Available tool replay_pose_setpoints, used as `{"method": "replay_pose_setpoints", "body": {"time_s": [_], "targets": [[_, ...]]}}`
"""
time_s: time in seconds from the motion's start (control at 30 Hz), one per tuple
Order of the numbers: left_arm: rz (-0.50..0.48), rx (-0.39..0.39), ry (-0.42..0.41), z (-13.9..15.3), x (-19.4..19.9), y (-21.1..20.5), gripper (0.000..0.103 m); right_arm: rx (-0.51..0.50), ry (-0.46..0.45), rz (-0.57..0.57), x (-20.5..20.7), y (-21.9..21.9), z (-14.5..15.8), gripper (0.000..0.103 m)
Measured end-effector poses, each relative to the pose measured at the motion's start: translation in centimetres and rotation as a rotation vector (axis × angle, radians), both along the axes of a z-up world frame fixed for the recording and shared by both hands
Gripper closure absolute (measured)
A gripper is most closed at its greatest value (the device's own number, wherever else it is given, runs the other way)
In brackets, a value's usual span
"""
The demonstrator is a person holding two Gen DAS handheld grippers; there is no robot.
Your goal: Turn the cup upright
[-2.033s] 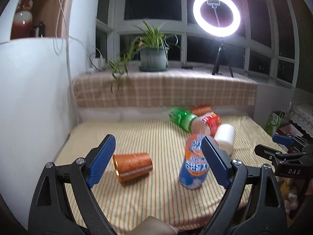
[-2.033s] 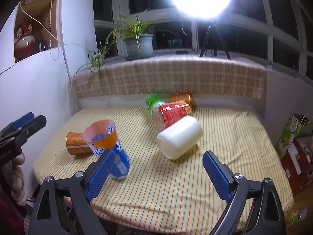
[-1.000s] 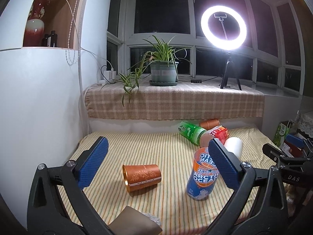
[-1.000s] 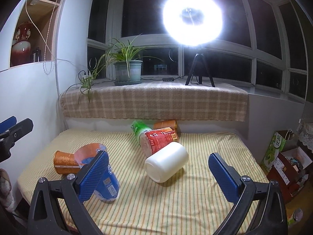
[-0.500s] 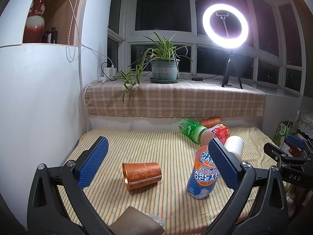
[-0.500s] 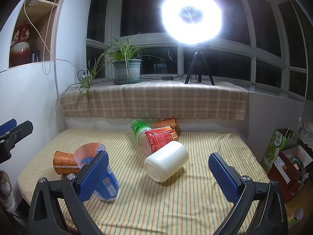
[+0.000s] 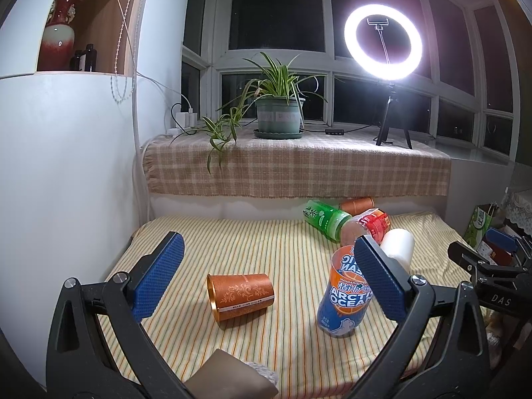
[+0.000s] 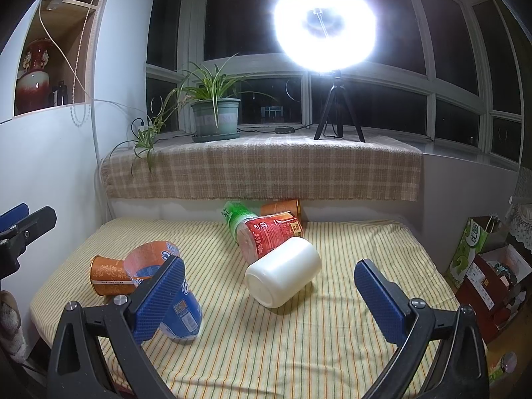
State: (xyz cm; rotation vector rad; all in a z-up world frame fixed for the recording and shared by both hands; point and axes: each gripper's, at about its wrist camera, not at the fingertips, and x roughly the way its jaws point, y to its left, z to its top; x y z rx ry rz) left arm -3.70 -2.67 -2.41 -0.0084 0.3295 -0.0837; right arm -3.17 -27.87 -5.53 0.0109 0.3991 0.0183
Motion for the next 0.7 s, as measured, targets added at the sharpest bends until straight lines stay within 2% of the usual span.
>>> {"method": "replay_pose_setpoints", "body": {"time_s": [0.7], "targets": [[0.022, 0.009, -0.005, -0.48, -0.28, 0.32, 0.0, 0.0, 0.013, 0.008, -0.14, 0.48, -0.93, 0.0]]}}
